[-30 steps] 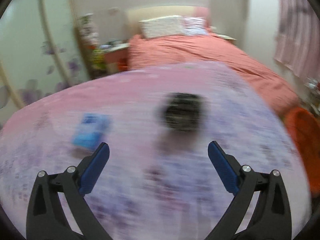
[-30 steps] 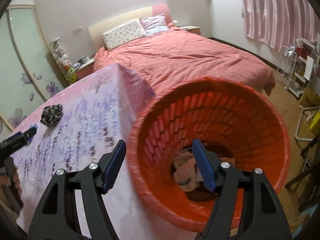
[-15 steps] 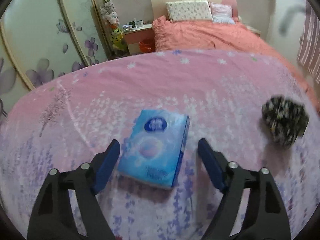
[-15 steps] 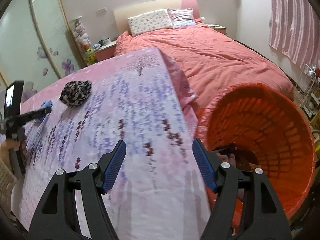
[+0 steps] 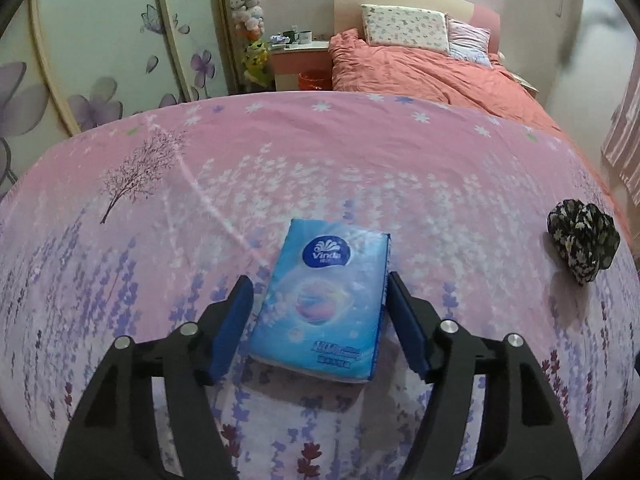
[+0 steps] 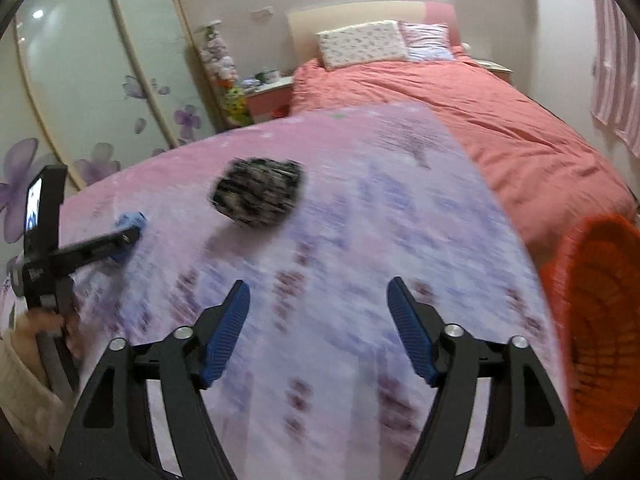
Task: Collect trash
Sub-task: 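Grasp the blue tissue pack with the left tool while the right tool grasps the black floral scrunchie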
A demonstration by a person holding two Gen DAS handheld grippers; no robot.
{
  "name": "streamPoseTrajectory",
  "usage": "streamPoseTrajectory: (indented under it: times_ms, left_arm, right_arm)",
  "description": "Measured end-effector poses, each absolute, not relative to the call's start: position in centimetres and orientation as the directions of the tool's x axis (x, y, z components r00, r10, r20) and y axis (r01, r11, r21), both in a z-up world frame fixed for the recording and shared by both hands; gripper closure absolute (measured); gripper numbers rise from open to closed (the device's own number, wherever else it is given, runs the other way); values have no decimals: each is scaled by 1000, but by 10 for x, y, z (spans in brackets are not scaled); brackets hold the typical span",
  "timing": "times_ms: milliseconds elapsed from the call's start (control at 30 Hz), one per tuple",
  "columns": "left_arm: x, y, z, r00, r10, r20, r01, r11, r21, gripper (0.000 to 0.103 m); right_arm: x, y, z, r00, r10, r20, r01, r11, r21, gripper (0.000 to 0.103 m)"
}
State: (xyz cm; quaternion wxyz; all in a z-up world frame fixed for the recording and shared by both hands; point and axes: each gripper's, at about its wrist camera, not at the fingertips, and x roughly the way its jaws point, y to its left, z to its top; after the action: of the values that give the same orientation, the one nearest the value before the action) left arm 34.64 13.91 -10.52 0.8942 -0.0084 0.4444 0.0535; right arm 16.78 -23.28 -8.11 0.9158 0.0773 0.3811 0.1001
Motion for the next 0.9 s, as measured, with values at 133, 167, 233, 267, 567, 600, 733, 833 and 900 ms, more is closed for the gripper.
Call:
streamPoseTrajectory:
  times_ms: [133,167,233,267,567,600,733,833,900]
  left_arm:
    - [346,141,-106,599,87,-796,-103,994,32,35]
    - [346,141,-106,599,87,-796,-103,994,32,35]
    - [347,141,-106,599,88,-796,-103,994,32,35]
    - [347,140,-106,599,88,-796,-103,994,32,35]
    - [348,141,-106,599,84,-796,-105,994,26,35]
    - [348,141,-106,599,83,-796,-105,994,26,35]
    - [348,142,-106,599,84,-796,-105,994,26,35]
    - [348,141,-106,599,84,-796,-105,994,26,35]
    - [348,142,-106,599,84,-796,-105,994,26,35]
  right_arm:
    - [200,-196,-80,696,260,-669,-145,964,224,17]
    - [207,-191,-80,696,253,-672,-141,966,217,17]
    - [224,-183,-83,693,232,-682,-124,971,204,17]
    - [234,-180,-85,688,220,-692,-109,974,201,17]
    - [263,-184,-100,626,192,-755,-68,979,193,79]
    - [258,-186,-101,625,197,-755,-76,978,193,81]
    - [223,-196,-101,629,170,-759,-106,985,133,83]
    - [201,-202,-100,628,148,-764,-128,988,87,83]
    - [191,-205,-100,628,138,-766,-140,988,64,83]
